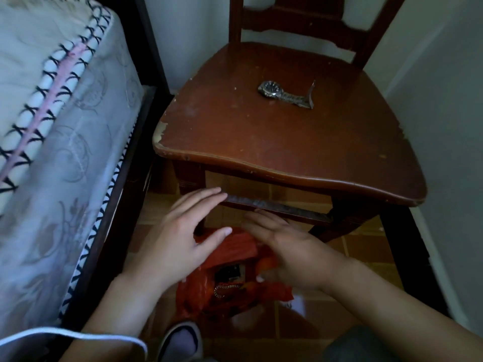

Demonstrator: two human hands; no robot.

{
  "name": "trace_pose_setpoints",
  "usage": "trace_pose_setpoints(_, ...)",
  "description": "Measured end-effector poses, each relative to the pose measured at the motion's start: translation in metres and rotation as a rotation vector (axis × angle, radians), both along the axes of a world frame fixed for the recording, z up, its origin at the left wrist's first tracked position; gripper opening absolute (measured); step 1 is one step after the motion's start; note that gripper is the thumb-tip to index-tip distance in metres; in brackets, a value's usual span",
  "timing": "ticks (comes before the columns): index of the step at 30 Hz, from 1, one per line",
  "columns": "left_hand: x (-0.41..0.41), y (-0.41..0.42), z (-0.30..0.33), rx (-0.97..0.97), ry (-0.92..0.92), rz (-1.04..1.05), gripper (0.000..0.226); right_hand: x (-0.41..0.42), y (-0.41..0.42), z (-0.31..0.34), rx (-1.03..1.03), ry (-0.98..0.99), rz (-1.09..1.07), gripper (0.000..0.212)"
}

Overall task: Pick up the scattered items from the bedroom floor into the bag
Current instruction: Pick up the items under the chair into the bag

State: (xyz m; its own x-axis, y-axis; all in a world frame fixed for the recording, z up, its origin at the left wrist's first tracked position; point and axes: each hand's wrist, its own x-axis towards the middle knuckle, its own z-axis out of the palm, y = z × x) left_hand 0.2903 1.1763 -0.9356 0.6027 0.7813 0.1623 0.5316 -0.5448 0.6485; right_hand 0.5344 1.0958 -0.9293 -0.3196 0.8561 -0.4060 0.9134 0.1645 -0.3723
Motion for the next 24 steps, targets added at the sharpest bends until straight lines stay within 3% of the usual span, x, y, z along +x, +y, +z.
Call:
trace_pose_setpoints(14, 0.011, 0.042, 0.107, 0.192, -0.052, 0.001, 0.048, 0.021, 0.001, 0.138, 0.509, 0.259, -0.138, 0.062)
trace_pose_setpoints(20, 0.042, 0.075, 0.139, 0.279, -0.031, -0.035, 0.048, 0.047, 0.036, 0.152, 0.637, 0.148, -0.252, 0.057)
trace_pose_setpoints(24, 0.075, 0.104, 0.143, 0.313, 0.047, -0.088, 0.051, 0.066, 0.072, 0.143, 0.63, 0.013, -0.344, 0.069)
